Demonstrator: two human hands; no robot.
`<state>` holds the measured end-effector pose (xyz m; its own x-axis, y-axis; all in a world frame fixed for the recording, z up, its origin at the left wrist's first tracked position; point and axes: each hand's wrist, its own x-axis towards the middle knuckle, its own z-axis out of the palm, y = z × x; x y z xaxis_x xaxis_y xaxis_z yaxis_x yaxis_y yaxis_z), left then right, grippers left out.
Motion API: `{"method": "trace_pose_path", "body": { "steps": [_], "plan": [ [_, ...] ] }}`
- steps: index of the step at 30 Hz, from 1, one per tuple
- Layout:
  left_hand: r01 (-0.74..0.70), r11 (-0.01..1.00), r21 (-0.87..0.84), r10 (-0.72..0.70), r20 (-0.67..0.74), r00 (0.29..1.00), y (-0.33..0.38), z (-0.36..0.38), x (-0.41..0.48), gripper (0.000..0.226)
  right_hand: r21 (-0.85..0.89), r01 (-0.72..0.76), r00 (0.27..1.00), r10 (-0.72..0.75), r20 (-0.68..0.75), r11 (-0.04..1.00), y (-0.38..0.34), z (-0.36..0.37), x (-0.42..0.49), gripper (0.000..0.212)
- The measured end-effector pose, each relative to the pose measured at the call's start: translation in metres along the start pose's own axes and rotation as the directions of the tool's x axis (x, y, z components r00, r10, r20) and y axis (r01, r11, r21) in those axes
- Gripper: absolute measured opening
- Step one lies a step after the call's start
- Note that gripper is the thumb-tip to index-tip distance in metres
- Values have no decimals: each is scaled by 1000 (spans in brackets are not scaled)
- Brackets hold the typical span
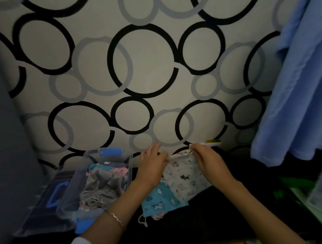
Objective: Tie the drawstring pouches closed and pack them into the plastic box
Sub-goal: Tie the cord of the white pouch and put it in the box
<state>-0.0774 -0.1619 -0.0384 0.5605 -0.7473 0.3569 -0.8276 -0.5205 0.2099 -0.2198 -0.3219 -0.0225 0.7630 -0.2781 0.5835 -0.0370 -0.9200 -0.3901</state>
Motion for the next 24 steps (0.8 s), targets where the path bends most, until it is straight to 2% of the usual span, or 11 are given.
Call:
{"method": "trace_pose_path", "body": {
  "steps": [3, 6, 8, 10, 14, 16, 18, 20, 21, 22, 24],
  "plan": [
    [25, 983, -184, -22, 20, 1000, -5, -6, -10, 29, -2, -39, 999, 39, -8, 999, 7, -7, -8, 13],
    [-4, 986, -166, 14, 63, 998, -13, -5, -31, 31, -62, -111, 985, 118, 122, 992, 17, -6, -17, 13],
    [21, 978, -207, -1, 94, 996, -19, -3, -42, 32, -20, -237, 946, 236, 222, 971, 22, 0, -24, 16],
    [66, 954, -291, -26, 141, 990, -25, -3, -47, 29, 151, -434, 878, 379, 293, 888, 29, 6, -31, 22],
    [119, 952, -282, -75, 161, 984, -43, -18, -55, 22, 478, -699, 704, 628, 331, 532, 54, 14, -45, 27],
    [147, 962, -232, -126, 107, 986, -52, -26, -58, 23, 593, -737, 589, 739, 329, 324, 67, 19, -52, 25],
    [171, 955, -241, -150, 105, 983, -53, -30, -59, 23, 704, -703, 519, 749, 412, 100, 71, 27, -56, 25],
    [195, 906, -375, -136, 178, 974, -44, -31, -60, 27, 796, -566, 528, 648, 549, -214, 66, 35, -53, 23],
    [217, 849, -482, -122, 220, 968, -38, -32, -60, 30, 798, -483, 551, 583, 597, -361, 62, 39, -48, 20],
    [238, 779, -580, -108, 250, 962, -33, -33, -59, 33, 784, -425, 573, 536, 620, -452, 56, 42, -42, 16],
    [277, 647, -710, -97, 283, 954, -26, -33, -56, 36, 772, -388, 596, 502, 627, -503, 41, 47, -28, 11]
  ]
}}
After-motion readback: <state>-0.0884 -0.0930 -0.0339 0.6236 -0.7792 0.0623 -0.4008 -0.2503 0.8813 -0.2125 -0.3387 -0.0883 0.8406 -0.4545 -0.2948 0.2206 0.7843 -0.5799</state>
